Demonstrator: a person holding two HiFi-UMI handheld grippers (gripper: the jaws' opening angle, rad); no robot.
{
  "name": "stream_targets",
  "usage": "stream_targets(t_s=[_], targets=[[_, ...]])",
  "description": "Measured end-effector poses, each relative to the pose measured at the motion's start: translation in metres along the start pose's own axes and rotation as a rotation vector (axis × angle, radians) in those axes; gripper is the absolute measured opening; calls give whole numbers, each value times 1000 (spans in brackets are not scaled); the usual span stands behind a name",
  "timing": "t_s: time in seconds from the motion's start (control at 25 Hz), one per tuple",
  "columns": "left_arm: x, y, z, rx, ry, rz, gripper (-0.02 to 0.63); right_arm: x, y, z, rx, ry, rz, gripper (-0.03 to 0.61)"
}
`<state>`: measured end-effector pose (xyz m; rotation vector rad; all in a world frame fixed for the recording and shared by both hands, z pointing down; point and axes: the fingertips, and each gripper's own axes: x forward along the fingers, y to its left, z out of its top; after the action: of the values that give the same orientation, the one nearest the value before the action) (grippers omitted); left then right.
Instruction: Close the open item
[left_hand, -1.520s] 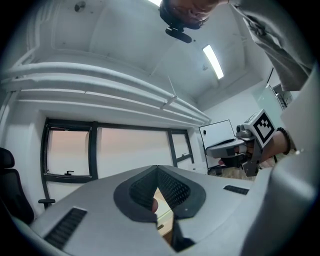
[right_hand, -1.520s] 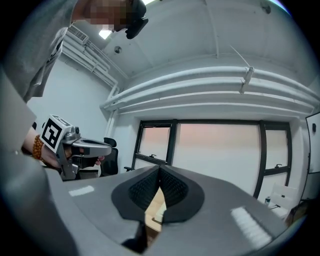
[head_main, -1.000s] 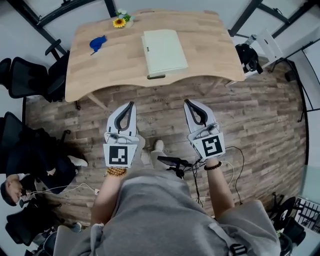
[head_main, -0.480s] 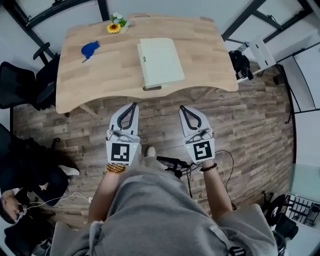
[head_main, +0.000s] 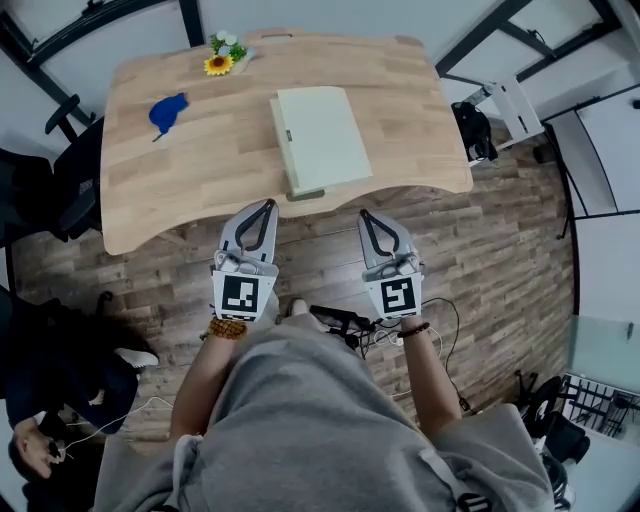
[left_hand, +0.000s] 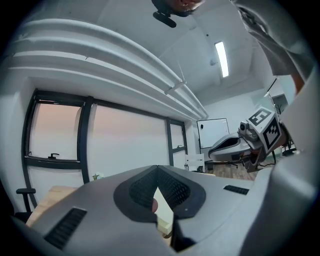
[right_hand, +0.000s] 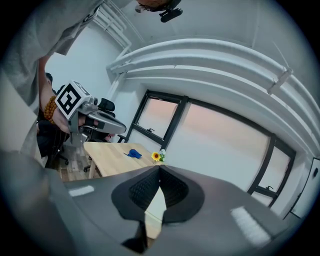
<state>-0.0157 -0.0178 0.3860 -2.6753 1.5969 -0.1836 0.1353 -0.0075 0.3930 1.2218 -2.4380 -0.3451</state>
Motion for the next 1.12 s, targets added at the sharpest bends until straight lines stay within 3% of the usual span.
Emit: stream_targets(t_s=[0.28, 0.6, 0.76, 1.12], targets=[[26, 30, -23, 9, 18, -63, 8, 41, -6, -22, -12, 53, -37, 11], [48, 31, -38, 13, 56, -115, 8, 53, -23, -45, 13, 100, -79, 11], [62, 30, -64, 42, 111, -135, 8, 66, -29, -63, 12, 105, -108, 11], [90, 30, -116, 55, 241, -170, 11, 107, -27, -113, -54, 157, 11, 11]])
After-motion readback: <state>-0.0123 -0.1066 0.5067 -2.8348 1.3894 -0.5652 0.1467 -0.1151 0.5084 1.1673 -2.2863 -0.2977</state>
